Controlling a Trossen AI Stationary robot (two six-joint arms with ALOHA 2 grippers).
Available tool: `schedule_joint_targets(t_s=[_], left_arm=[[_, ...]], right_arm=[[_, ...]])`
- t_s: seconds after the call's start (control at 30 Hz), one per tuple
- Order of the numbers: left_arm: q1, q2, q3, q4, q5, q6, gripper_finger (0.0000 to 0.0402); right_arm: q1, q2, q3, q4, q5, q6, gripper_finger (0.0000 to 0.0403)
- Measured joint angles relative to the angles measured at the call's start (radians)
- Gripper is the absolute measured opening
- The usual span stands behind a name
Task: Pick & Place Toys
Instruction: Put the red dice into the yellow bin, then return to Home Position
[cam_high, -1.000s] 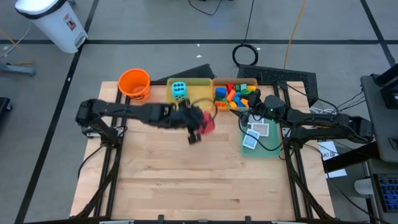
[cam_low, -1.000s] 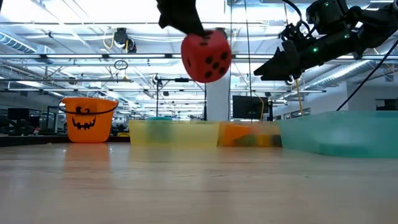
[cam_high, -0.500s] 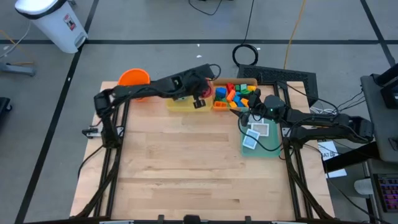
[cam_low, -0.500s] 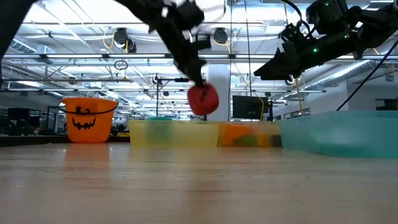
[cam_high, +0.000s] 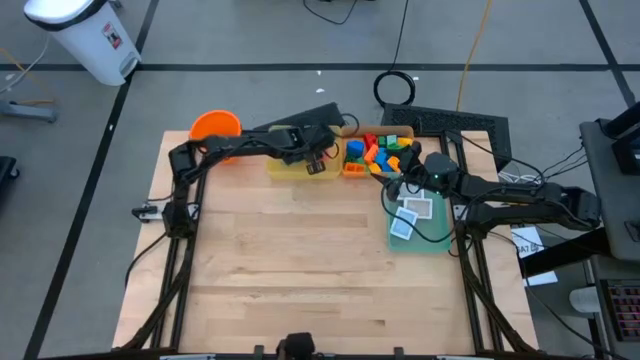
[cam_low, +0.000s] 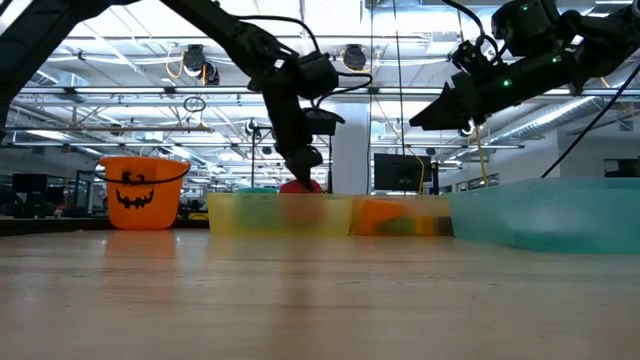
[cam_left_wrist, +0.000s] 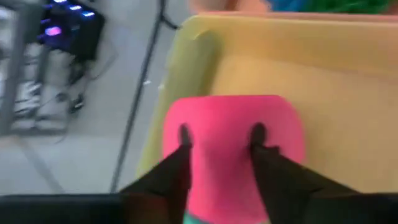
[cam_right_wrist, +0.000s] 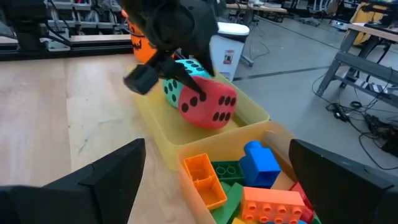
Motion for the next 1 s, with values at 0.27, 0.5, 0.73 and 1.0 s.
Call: schedule_joint_targets(t_s=[0.27,0.5,0.73,1.0], left_arm=[[-0.059,-0.042,0.0,-0.008,-0.16,-0.023,0.0324],[-0.135,-0.22,0.0,-0.048,-0.105,-0.133,0.0389],[-0.218,-0.504,0.0,-0.147,0.107,-0.238,0.0394],[-0.3,-0.756,0.0,-0.416,0.14,-0.366,0.0392]], right_arm=[[0.0,0.0,0.0,-0.002,-0.001,0.002,0.0365],[0.0,0.0,0.0,-0.001,-0.001,-0.001,0.0365],[0.0,0.0,0.0,0.013,-0.002,0.003,0.0365],[0.0,0.0,0.0,0.005,-0.003,0.004,0.0365]])
